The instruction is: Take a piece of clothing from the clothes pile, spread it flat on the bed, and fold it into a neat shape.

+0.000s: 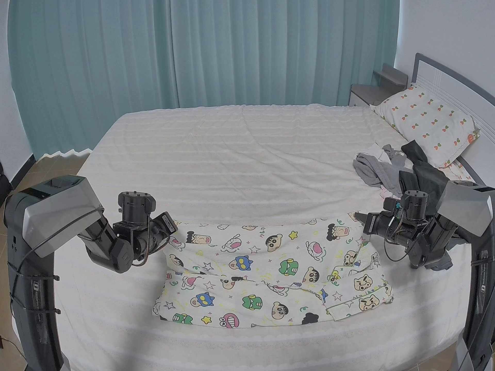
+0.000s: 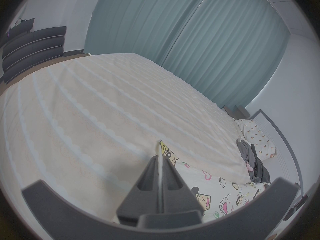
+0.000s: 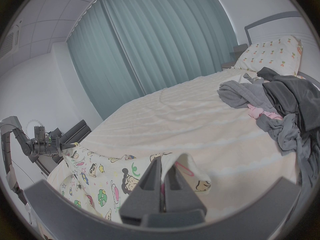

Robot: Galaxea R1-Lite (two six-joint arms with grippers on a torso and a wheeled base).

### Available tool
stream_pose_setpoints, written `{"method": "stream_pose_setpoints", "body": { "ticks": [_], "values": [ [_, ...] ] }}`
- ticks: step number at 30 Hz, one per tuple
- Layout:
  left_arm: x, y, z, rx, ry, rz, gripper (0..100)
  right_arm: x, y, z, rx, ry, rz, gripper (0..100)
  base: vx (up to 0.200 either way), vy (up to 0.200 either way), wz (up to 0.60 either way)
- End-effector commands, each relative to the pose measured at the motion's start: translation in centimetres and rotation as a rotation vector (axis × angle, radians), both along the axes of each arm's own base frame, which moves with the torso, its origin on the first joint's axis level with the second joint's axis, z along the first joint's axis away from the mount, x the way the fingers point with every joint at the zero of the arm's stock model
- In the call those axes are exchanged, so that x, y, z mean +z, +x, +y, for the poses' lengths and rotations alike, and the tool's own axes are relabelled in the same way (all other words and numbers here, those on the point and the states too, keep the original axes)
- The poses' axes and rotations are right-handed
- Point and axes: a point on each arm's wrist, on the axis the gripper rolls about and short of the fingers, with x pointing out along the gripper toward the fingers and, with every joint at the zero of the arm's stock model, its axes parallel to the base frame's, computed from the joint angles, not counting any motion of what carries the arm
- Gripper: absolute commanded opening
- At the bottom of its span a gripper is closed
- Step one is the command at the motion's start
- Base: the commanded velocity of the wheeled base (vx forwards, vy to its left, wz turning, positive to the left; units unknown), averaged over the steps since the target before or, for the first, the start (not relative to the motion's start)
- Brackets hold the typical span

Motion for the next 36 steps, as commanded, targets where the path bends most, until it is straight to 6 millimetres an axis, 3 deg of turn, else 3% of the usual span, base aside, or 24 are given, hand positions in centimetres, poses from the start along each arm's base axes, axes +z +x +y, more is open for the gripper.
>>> {"method": "stream_pose_setpoints", "body": {
  "ticks": [1, 7, 11, 16, 29, 36],
  "values": [
    [0.0, -0.1, 0.1, 0.003, -0.001, 0.001, 0, -0.3, -0.3, -0.2, -0.002, 0.001, 0.008, 0, 0.000, 0.000, 0.00],
    [0.0, -0.6, 0.2, 0.001, -0.009, -0.035, 0, -0.2, -1.3, -0.6, 0.008, 0.042, 0.017, 0, 0.000, 0.000, 0.00],
    [-0.6, -1.2, 0.2, -0.002, -0.008, -0.023, 0, 1.2, -1.7, -0.6, -0.001, 0.193, 0.028, 0, 0.000, 0.000, 0.00],
    [-0.8, -1.6, 0.4, -0.001, -0.009, -0.024, 0, 1.8, -3.0, -1.2, 0.045, 0.263, 0.058, 0, 0.000, 0.000, 0.00],
    [-2.2, -3.9, 0.6, -0.030, -0.014, 0.004, 0, -0.4, -6.9, -1.9, 0.133, 0.256, 0.167, 0, 0.000, 0.000, 0.00],
    [-3.4, -4.9, 0.7, -0.033, -0.006, 0.051, 0, -3.2, -8.8, -1.8, 0.155, 0.188, 0.248, 0, 0.000, 0.000, 0.00]
  ]
}}
